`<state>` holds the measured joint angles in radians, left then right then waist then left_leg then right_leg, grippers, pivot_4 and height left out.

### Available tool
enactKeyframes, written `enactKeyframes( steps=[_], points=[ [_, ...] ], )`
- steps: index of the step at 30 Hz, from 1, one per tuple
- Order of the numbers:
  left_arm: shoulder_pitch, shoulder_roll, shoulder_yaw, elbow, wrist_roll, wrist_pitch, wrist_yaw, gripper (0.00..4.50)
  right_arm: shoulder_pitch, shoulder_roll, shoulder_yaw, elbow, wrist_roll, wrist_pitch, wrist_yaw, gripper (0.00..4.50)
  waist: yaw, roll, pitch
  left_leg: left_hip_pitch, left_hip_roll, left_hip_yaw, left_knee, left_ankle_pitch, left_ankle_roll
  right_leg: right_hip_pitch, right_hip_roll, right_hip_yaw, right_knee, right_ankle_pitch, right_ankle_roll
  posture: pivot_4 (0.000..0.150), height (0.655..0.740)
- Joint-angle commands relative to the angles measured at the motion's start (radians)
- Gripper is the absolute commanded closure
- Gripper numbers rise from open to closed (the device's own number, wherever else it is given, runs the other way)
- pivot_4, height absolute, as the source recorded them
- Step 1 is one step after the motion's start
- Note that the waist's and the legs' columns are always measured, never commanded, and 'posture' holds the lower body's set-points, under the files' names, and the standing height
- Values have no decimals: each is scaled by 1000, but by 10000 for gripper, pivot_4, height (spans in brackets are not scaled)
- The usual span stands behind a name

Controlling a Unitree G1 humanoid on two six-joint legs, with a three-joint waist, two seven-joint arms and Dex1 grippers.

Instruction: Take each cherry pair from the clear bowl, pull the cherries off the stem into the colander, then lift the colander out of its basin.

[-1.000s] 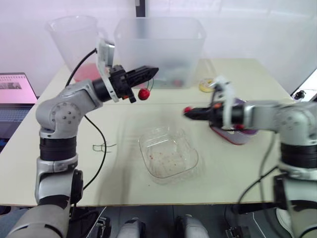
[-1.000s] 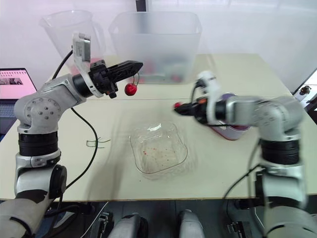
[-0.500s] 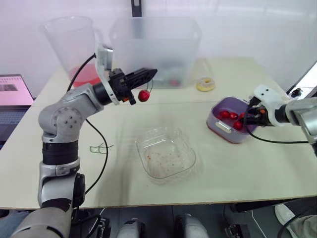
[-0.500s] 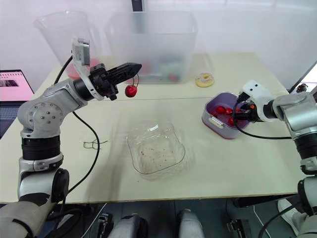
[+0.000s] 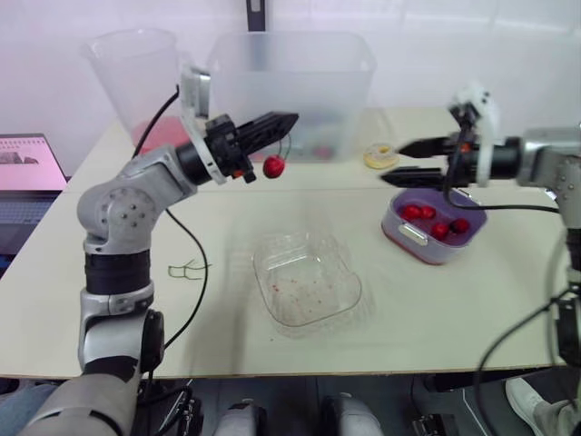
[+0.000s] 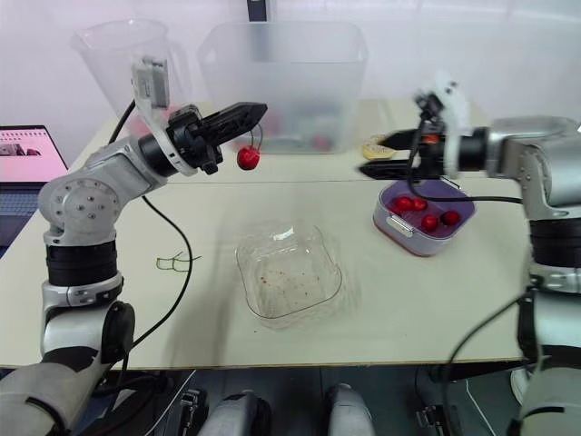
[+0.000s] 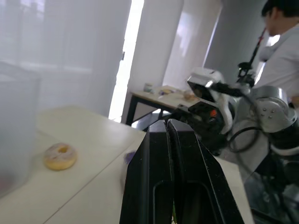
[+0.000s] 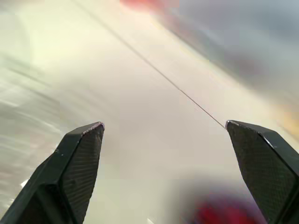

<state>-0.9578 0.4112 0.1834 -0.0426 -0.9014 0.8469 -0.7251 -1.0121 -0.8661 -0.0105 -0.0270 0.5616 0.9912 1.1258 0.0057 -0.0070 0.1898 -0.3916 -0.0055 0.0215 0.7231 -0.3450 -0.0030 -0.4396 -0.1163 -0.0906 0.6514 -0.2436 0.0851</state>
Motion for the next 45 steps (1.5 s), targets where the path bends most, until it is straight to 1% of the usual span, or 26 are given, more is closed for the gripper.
enactKeyframes(
  steps=[1, 4, 7, 10, 12, 13, 14, 15, 18, 28, 32, 38, 45],
  points=[
    [-7, -4, -2, -46, -31, 17, 0, 45000, 56, 124, -39, -149, 84, 5, -88, 272, 4, -1, 0, 0, 0, 0, 1, 0, 0, 1, 0, -1, 0, 0, 0, 1500, 6863],
    [-17, -14, -7, -51, -31, 21, 14, 45000, 57, 243, -51, -173, 129, 26, -169, 272, 11, 0, 0, -1, -3, -1, 5, 0, 0, 3, -1, -1, 1, 0, 0, 1500, 6863],
    [-26, -7, 0, -57, -38, 32, 26, 45000, 41, 372, -71, -154, 167, 31, -265, 272, 7, 0, 0, -1, -4, -3, 7, 0, 0, 4, -2, -2, 1, 1, 1, 1500, 6863],
    [-19, 10, -7, -63, -27, 35, 24, 45000, 35, 459, -95, -128, 194, 39, -343, 272, 4, 0, 0, -1, -4, -3, 6, 0, 0, 4, -1, -2, 2, 1, 1, 1500, 6863],
    [-17, 13, -8, -63, -24, 33, 25, 45000, 36, 492, -100, -117, 205, 46, -380, 272, 4, 0, 0, -1, -3, -3, 6, 0, 0, 4, -1, -2, 1, 1, 1, 1500, 6863],
    [-17, 13, -7, -63, -25, 32, 28, 45000, 37, 509, -102, -114, 210, 49, -401, 6263, 5, 0, 0, -1, -4, -3, 6, 0, 0, 4, -1, -2, 2, 1, 1, 1500, 6863],
    [-17, 13, -6, -64, -26, 30, 31, 45000, 37, 526, -105, -112, 213, 49, -421, 9478, 5, 0, 0, -1, -4, -3, 6, 0, 0, 4, -1, -2, 2, 1, 1, 1500, 6863],
    [-16, 14, -6, -64, -26, 29, 32, 45000, 37, 537, -106, -109, 216, 48, -437, 14047, 4, 0, 0, -1, -4, -3, 6, 0, 0, 4, -1, -2, 2, 1, 1, 1500, 6863],
    [-14, 14, -3, -68, -26, 25, 38, 45000, 42, 564, -104, -113, 225, 54, -482, 29230, 3, 0, 0, -1, -4, -3, 6, 0, 0, 3, -1, -2, 2, 1, 1, 1500, 6863],
    [-5, 7, -5, -70, -16, 8, 41, 45000, 55, 602, -106, -112, 248, 75, -572, 29230, 0, 0, 0, -1, -3, -3, 6, 0, 0, 3, 0, -2, 2, 1, 1, 1500, 6863],
    [-4, 6, -6, -66, -8, 1, 38, 45000, 59, 601, -110, -122, 266, 84, -587, 38875, -1, 0, 0, -1, -3, -3, 5, 0, 0, 3, 0, -2, 2, 1, 1, 1500, 6863],
    [-2, -5, -1, -51, 7, -16, 49, 45000, 94, 562, -83, -158, 282, 112, -558, 38875, 0, 0, 0, -1, -3, -3, 5, 0, 0, 3, 0, -2, 2, 1, 1, 1500, 6863],
    [-3, -29, 7, -44, 28, -35, 63, 45000, 142, 426, 7, -193, 263, 157, -473, 38875, -1, 0, 0, -1, -3, -3, 5, 0, 1, 3, 0, -2, 2, 1, 1, 1500, 6863]
  ],
)
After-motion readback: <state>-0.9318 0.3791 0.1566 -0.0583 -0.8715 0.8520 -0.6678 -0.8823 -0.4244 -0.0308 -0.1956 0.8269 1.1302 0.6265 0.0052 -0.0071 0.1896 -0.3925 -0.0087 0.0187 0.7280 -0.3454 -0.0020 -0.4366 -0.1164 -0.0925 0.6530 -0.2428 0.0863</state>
